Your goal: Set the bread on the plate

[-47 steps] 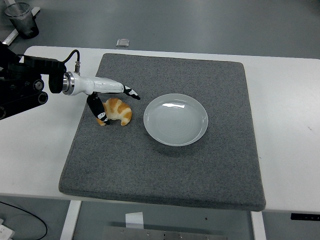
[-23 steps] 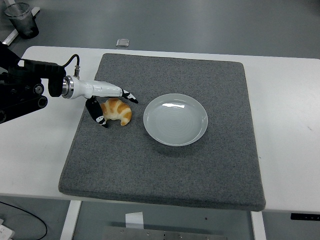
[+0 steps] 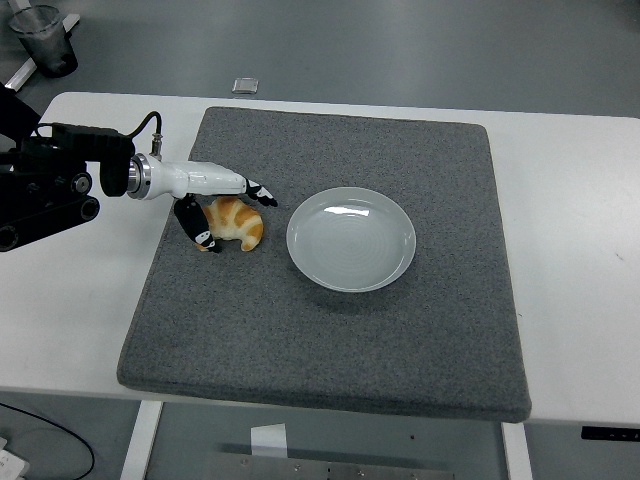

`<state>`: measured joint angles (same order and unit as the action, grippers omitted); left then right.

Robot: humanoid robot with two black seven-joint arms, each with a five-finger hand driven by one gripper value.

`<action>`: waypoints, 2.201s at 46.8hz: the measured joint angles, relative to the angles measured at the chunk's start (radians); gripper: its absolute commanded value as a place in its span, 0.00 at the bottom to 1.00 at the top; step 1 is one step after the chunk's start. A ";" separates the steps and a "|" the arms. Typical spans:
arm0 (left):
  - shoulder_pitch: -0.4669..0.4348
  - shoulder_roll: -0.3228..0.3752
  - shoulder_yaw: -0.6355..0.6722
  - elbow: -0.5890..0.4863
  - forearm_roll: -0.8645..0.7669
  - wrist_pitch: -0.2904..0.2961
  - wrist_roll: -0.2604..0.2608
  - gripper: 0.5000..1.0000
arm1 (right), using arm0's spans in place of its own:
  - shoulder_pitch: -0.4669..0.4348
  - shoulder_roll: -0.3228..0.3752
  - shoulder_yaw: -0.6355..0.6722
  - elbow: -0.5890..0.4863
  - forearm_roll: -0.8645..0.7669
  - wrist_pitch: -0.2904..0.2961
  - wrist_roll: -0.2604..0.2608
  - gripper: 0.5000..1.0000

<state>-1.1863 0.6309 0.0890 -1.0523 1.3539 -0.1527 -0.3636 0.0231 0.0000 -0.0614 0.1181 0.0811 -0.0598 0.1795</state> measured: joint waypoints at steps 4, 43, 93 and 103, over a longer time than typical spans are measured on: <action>0.004 -0.002 0.000 0.001 0.001 0.008 0.000 0.87 | 0.000 0.000 0.000 0.000 0.000 0.000 0.000 0.86; 0.013 -0.028 0.000 0.031 0.092 0.056 0.004 0.00 | 0.000 0.000 0.000 0.000 0.000 0.000 0.000 0.86; -0.236 0.024 -0.017 -0.028 -0.016 0.039 0.003 0.00 | 0.000 0.000 0.000 0.000 0.000 0.000 0.000 0.86; -0.307 0.042 -0.017 -0.044 -0.040 0.015 0.002 0.00 | 0.000 0.000 0.000 0.000 0.000 0.000 0.000 0.86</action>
<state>-1.4935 0.6732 0.0725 -1.0962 1.3136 -0.1374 -0.3617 0.0230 0.0000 -0.0613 0.1181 0.0810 -0.0598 0.1795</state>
